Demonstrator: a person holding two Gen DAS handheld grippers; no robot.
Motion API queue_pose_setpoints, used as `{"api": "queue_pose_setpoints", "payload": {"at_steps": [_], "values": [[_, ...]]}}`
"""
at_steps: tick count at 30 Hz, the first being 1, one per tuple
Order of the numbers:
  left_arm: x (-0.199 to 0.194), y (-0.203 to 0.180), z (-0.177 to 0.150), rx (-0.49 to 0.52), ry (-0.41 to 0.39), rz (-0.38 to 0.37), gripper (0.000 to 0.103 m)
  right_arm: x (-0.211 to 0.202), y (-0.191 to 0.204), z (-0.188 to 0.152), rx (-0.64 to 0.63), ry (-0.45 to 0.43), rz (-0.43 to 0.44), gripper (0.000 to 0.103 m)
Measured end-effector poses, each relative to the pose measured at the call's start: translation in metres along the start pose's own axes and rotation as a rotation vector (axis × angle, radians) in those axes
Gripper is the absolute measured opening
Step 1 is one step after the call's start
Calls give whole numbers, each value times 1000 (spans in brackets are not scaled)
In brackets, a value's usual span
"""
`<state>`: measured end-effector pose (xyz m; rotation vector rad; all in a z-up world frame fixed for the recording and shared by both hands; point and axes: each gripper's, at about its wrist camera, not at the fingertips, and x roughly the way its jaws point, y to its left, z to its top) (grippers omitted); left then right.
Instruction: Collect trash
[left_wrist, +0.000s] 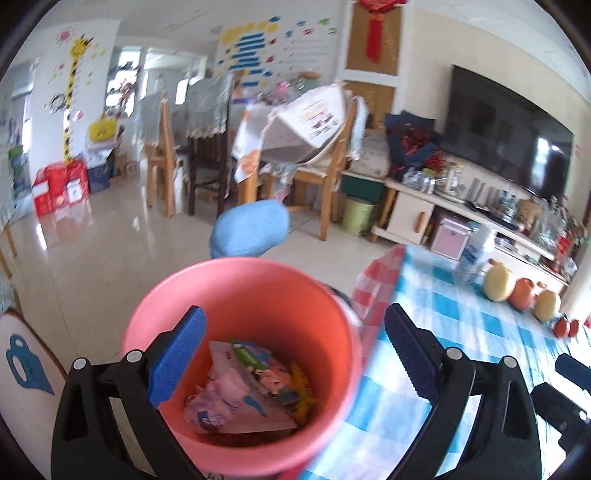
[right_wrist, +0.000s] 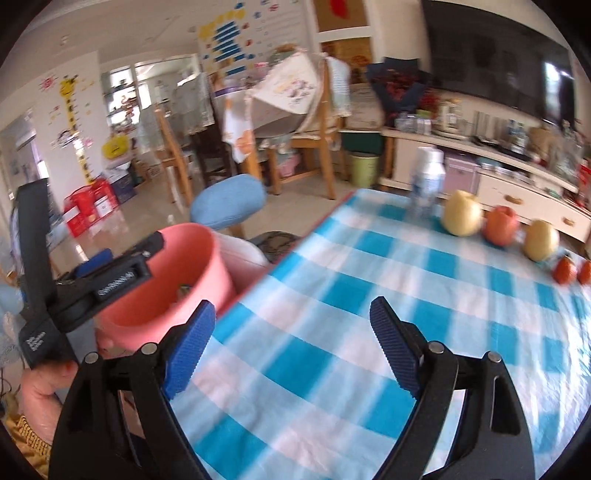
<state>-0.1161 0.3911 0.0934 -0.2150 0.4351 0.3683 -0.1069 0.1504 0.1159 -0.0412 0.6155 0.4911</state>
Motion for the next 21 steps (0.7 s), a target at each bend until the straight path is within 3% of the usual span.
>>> {"api": "queue_pose_setpoints", "payload": {"at_steps": [10,21], "values": [[-56,-81,-9,160,-13,-73,97,-86,-61,-31,64,-94,-203,93],[-147,-154,-15,210,-90,-277,98,-193,-109,-56,128,-248,-368,94]]}}
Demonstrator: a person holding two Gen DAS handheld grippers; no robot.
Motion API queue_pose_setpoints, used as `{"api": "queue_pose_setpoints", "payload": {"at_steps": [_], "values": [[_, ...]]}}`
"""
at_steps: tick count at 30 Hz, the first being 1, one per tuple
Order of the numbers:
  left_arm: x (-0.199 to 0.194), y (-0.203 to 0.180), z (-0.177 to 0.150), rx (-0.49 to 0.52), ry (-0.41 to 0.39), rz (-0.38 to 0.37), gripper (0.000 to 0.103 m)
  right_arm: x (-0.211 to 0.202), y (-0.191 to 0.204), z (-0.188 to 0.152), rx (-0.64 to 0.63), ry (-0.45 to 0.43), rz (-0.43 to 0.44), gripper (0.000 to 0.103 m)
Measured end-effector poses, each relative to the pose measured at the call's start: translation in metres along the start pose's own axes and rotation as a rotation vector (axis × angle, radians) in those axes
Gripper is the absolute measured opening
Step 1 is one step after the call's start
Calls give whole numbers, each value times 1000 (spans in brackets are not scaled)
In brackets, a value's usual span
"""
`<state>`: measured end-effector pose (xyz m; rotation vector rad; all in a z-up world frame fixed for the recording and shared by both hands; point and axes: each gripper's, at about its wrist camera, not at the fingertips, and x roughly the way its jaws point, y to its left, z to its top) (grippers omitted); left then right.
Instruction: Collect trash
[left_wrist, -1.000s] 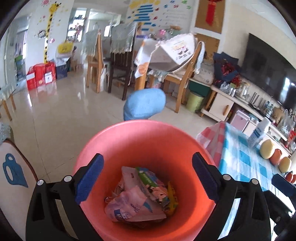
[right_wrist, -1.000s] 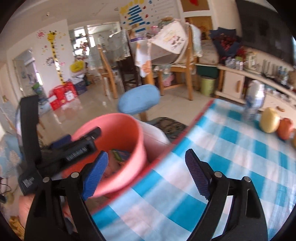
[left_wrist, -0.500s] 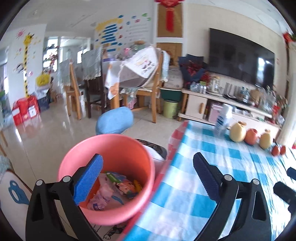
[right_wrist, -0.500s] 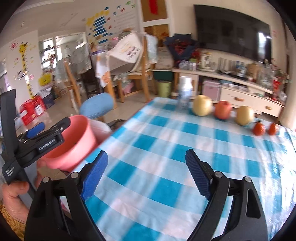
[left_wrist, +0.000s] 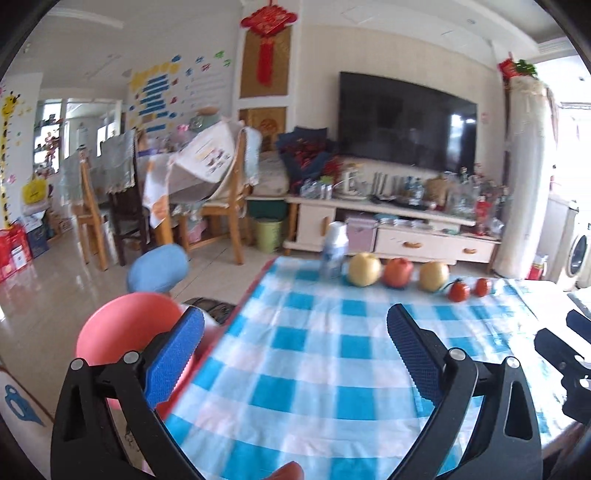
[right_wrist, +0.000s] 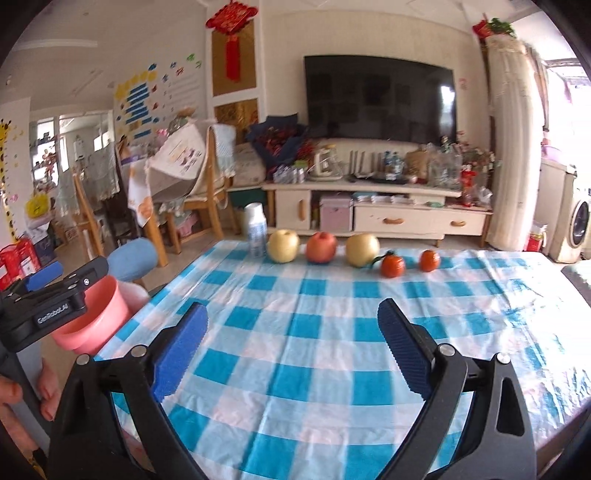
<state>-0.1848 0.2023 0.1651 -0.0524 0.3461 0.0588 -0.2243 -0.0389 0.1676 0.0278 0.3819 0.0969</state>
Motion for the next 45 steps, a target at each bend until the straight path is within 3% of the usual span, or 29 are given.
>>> {"api": "queue_pose_setpoints", "payload": {"at_steps": [7,13,23,33,45], "values": [[-47,-60,6,80,-64,-92,98,-43,-33,-1,19,-77,-73,95],[-74,-96,4,136,-86,-127,98,-71,-52,-2,42,-123,-107,96],[-101,-122,3,178,-112,-142,98,-97,-68,-5,43,-162,-147,96],[-88,-122,-5,173,-81,-126,98,-95,-69,-8,45,-163,-141,96],[-37,-124,-17,158,-1,-112,98,-52,-71,-20,27,-99,-140,96]]}}
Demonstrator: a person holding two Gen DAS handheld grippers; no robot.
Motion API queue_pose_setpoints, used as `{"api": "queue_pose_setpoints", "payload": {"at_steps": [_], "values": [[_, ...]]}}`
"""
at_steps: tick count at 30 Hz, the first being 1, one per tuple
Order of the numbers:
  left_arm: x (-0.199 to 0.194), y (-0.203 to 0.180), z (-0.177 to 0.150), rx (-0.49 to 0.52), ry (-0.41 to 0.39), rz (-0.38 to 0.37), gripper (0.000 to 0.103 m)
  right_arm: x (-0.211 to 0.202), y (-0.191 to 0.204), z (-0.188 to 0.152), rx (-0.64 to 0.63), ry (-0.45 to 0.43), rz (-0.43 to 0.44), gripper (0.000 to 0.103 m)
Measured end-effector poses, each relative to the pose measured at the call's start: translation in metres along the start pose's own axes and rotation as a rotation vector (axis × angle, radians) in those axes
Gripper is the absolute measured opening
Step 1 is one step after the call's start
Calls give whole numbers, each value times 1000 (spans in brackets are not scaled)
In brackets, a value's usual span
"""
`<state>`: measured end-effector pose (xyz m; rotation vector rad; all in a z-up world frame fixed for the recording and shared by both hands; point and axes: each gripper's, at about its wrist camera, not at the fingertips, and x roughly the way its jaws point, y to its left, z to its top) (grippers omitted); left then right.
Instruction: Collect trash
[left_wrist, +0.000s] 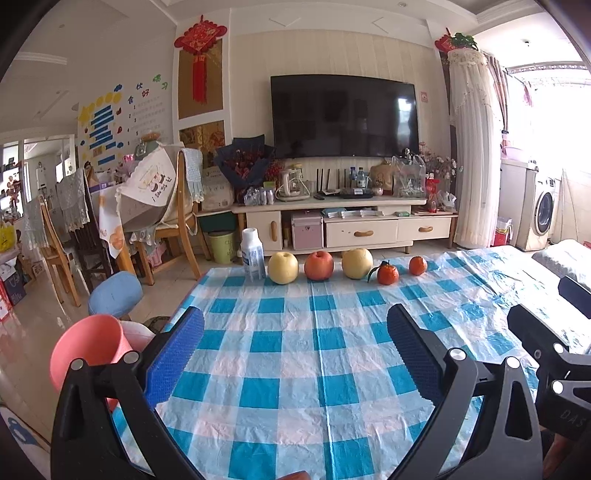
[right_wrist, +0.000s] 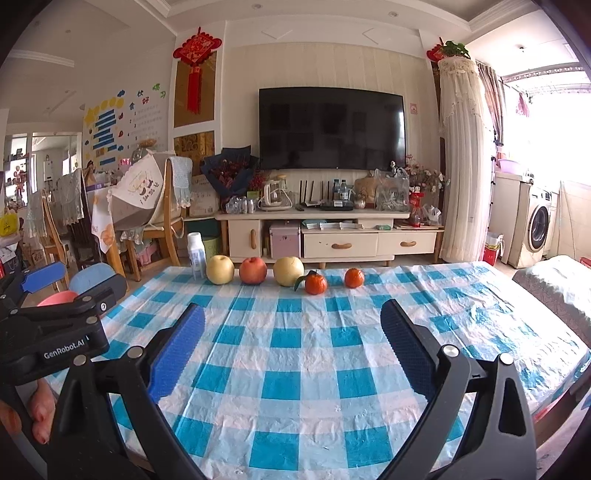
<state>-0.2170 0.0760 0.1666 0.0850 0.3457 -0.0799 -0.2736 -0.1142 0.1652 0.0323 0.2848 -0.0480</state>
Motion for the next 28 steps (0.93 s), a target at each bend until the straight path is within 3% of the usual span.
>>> {"api": "queue_pose_setpoints", "payload": {"at_steps": [15,20,23,28], "values": [[78,-15,-24,15,125,-13,98,65,-20,-24,40,106,-19,96],[128,-21,-40,-4,258,0,98,109,-24,-31,72,206,27,96],[171,-21,-56,-25,381,41,98,149,-29,-38,98,300,45,96],[218,-19,-77,-39,496,100,98,217,-28,-54,73,431,30,96]]}}
